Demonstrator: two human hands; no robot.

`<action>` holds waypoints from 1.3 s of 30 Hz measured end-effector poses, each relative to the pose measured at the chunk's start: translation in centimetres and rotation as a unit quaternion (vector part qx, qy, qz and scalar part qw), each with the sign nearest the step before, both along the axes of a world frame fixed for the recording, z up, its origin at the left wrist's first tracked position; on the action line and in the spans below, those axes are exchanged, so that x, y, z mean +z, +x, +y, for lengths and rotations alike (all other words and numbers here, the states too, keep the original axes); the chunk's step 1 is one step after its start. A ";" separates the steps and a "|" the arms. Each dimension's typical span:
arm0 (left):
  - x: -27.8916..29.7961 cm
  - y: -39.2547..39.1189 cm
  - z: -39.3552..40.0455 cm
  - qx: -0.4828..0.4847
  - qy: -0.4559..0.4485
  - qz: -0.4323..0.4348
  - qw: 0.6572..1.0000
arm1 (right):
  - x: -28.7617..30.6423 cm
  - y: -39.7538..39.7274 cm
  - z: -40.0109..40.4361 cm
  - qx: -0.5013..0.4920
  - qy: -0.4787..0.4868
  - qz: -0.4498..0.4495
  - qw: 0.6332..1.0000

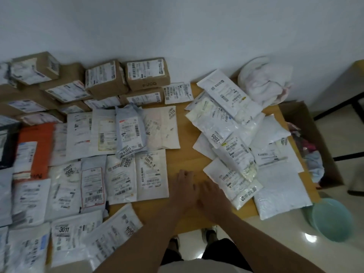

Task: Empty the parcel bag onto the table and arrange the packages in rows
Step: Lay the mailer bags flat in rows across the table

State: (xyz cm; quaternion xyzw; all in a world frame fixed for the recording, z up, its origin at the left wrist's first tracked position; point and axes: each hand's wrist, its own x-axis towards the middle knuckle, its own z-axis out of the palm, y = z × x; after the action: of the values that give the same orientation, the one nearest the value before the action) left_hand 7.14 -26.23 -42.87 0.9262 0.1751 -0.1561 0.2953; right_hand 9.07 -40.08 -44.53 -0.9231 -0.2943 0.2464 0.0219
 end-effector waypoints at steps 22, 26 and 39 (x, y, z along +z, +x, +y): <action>-2.4 2.2 -11.8 0.009 0.134 0.005 0.991 | -0.8 13.7 -13.6 -0.080 0.092 -0.042 0.992; -1.7 2.8 -11.4 0.071 0.153 -0.023 0.985 | -1.1 12.9 -17.7 -0.312 0.026 -0.098 0.945; -1.6 2.3 -11.3 0.038 0.066 -0.081 0.994 | -3.5 6.9 -18.5 -0.108 0.074 -0.079 0.988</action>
State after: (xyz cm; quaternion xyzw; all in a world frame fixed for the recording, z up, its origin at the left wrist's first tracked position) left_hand 9.43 -37.57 -44.50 0.9460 0.1956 -0.0568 0.2523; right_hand 16.00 -58.60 -47.99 -0.9620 -0.2108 0.1464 0.0930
